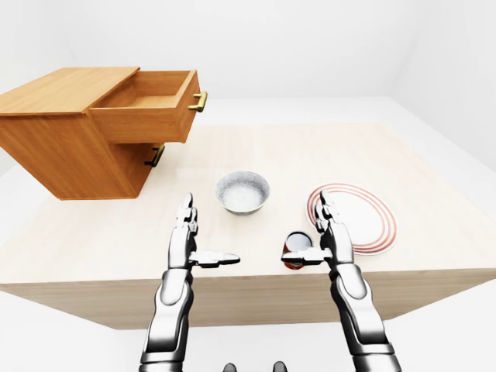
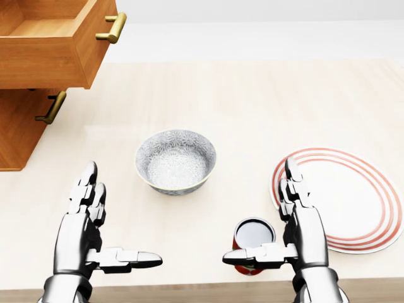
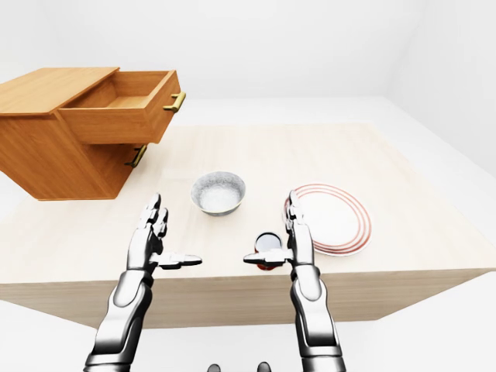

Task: Put the bowl on top of the cabinet.

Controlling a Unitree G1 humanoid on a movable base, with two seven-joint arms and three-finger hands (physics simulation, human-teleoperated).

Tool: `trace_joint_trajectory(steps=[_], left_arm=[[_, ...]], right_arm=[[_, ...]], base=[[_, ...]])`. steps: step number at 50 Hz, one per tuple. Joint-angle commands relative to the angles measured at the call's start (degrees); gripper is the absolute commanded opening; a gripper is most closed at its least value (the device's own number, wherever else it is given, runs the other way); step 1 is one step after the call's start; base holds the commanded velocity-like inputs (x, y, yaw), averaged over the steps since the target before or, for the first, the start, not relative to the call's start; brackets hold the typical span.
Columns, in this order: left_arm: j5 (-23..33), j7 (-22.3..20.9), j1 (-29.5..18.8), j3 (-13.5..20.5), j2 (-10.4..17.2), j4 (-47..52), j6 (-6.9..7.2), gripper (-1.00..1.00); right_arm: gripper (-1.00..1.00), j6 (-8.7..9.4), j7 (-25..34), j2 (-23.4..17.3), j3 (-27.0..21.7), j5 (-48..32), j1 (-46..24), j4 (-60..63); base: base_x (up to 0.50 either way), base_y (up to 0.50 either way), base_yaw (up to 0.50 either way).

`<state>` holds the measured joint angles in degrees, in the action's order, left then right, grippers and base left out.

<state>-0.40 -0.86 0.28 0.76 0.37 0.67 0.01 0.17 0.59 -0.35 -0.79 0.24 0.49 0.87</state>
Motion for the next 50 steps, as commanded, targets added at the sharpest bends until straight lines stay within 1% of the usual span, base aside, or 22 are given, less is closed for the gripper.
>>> trace_joint_trajectory(steps=[1, 6, 7, 8, 11, 12, 14, 15, 17, 22, 27, 32, 33, 35, 39, 40, 43, 44, 50], left_arm=[[-0.4, -1.5, 0.9, 1.0, 0.6, 2.2, 0.36, 1.00], [-0.6, -1.5, 1.0, 1.1, 0.5, 2.6, 0.62, 1.00], [-0.7, -1.7, 1.1, 1.1, 0.5, 2.7, 0.60, 1.00], [-0.7, -1.7, 1.2, 1.0, 0.5, 2.9, 0.63, 1.00], [-1.1, -1.8, 1.3, 0.9, 0.3, 3.6, 1.24, 1.00], [-1.0, -1.7, 1.3, 0.8, 0.3, 3.7, 1.31, 1.00], [-0.9, -1.7, 1.4, 0.7, 0.3, 3.6, 1.09, 1.00], [-0.8, -1.7, 1.2, 0.6, 0.2, 2.8, 0.67, 1.00], [-0.7, -1.7, 1.3, 0.6, 0.3, 2.7, 0.51, 1.00], [-0.7, -1.7, 1.2, 1.0, 0.5, 2.7, 0.66, 1.00], [-0.5, -1.6, 1.5, 1.0, 0.5, 3.5, 1.34, 1.00], [-0.2, -1.5, 1.4, 1.1, 0.5, 3.5, 1.49, 1.00], [-0.1, -1.2, 1.2, 1.3, 0.6, 2.8, 0.81, 1.00], [0.0, -1.1, 1.2, 1.4, 0.6, 2.4, 0.19, 1.00], [-0.5, -1.2, 1.7, 1.6, 0.5, 3.3, -0.23, 1.00], [-0.6, -1.2, 1.7, 1.7, 0.6, 3.4, -0.53, 1.00], [-0.5, -1.1, 1.8, 1.6, 0.6, 3.5, -0.60, 1.00], [-0.4, -1.2, 1.9, 1.5, 0.5, 3.2, -1.01, 1.00], [-0.3, -1.3, 1.9, 1.3, 0.5, 2.7, -1.33, 1.00]], right_arm=[[1.00, 0.49, 0.6, -0.5, -1.0, -0.2, 1.0, 1.8], [1.00, 0.54, 0.6, -0.4, -0.9, -0.3, 1.1, 2.0], [1.00, 1.07, 0.8, -0.3, -0.9, 0.1, 1.2, 2.4], [1.00, 1.13, 0.8, -0.3, -0.9, 0.2, 1.3, 2.6], [1.00, 0.86, 0.6, -0.4, -1.0, 0.1, 1.0, 2.0], [1.00, 1.03, 0.6, -0.4, -1.0, 0.0, 0.9, 1.9], [1.00, 1.31, 0.6, -0.4, -0.9, -0.1, 0.8, 1.8], [1.00, 2.07, 0.6, -0.5, -0.8, -0.3, 0.3, 0.9], [1.00, 2.38, 0.4, -0.4, -0.9, -0.1, 0.0, 0.6], [1.00, 2.36, -0.3, -0.4, -0.8, -0.9, -0.3, -0.3], [1.00, 3.01, -0.1, -0.4, -0.5, -1.0, -0.3, 0.0], [1.00, 3.10, 0.0, -0.4, -0.5, -1.0, -0.5, -0.3], [1.00, 3.63, 0.0, -0.4, -0.5, -1.0, -0.7, -0.4], [1.00, 3.61, 0.0, -0.4, -0.5, -1.1, -0.8, -0.7], [1.00, 3.29, 0.4, -0.4, -0.4, -0.8, -0.7, -0.6], [1.00, 3.23, 0.6, -0.4, -0.4, -0.7, -0.6, -0.5], [1.00, 3.14, 0.6, -0.4, -0.4, -0.6, -0.6, -0.5], [1.00, 3.18, 0.6, -0.4, -0.4, -0.7, -0.6, -0.4], [1.00, 2.78, 0.5, -0.4, -0.5, -0.7, -0.7, -1.1]], base=[[0.00, 0.00, 0.00], [0.00, 0.00, 0.00], [0.00, 0.00, 0.00], [0.00, 0.00, 0.00], [0.00, 0.00, 0.00], [0.00, 0.00, 0.00], [0.00, 0.00, 0.00], [0.00, 0.00, 0.00], [0.00, 0.00, 0.00], [0.00, 0.00, 0.00], [0.00, 0.00, 0.00], [0.00, 0.00, 0.00], [0.00, 0.00, 0.00], [0.00, 0.00, 0.00], [0.16, 0.00, 0.00], [0.49, 0.00, 0.00], [0.50, 0.00, 0.00], [0.50, 0.00, 0.00], [0.50, 0.00, 0.00]])
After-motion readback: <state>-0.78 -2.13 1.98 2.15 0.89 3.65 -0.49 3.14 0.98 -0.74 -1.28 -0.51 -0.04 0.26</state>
